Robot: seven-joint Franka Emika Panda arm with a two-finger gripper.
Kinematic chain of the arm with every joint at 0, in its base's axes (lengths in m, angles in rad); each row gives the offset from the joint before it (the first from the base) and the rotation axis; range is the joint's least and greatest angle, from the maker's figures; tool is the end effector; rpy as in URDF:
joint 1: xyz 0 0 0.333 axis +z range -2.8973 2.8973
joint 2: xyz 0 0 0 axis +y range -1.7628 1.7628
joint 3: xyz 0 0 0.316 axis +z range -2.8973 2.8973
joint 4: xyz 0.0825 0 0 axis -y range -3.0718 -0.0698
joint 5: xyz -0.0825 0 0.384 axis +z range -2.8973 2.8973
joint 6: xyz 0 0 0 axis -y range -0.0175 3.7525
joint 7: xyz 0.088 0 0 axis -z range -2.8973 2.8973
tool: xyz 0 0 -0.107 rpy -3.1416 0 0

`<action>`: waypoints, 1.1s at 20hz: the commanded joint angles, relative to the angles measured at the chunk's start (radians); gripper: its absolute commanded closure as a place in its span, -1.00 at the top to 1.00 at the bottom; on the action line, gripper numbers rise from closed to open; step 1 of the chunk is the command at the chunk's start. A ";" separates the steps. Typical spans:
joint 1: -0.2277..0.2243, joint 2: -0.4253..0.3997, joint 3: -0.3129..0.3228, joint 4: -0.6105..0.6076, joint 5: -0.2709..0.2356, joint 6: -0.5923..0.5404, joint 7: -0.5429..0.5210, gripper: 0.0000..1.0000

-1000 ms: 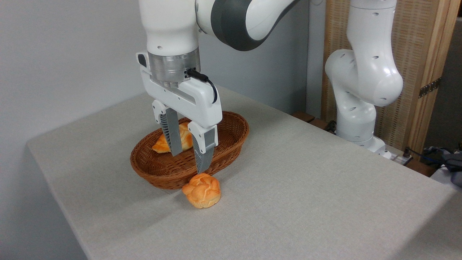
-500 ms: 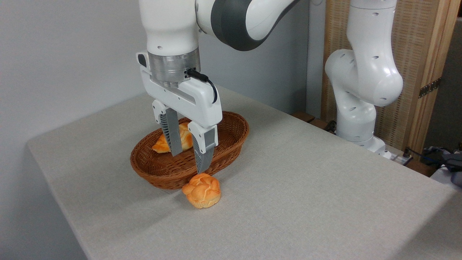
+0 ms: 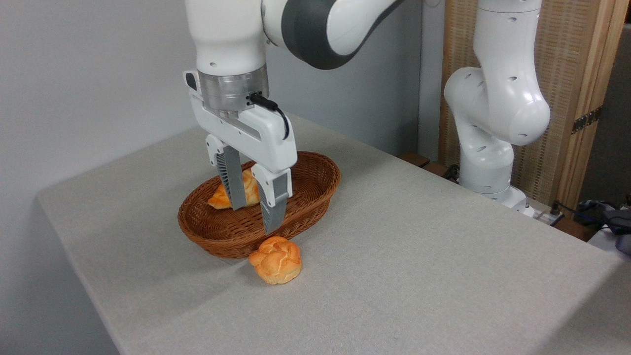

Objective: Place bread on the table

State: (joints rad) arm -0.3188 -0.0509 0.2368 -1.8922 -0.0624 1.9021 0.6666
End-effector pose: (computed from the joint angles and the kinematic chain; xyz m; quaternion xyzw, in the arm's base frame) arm 0.5510 -0.0477 0.5276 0.9331 -0.3566 0.0387 0.0257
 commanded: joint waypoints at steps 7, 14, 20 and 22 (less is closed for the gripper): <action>-0.009 0.009 -0.180 0.005 -0.022 0.032 -0.010 1.00; -0.019 0.034 -0.290 -0.030 -0.040 0.032 -0.012 1.00; -0.046 0.060 -0.300 -0.064 -0.099 0.043 -0.009 1.00; -0.048 0.065 -0.298 -0.071 -0.120 0.061 -0.009 1.00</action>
State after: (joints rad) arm -0.3560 0.0120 -0.0699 -1.9399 -0.1398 1.9287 0.6613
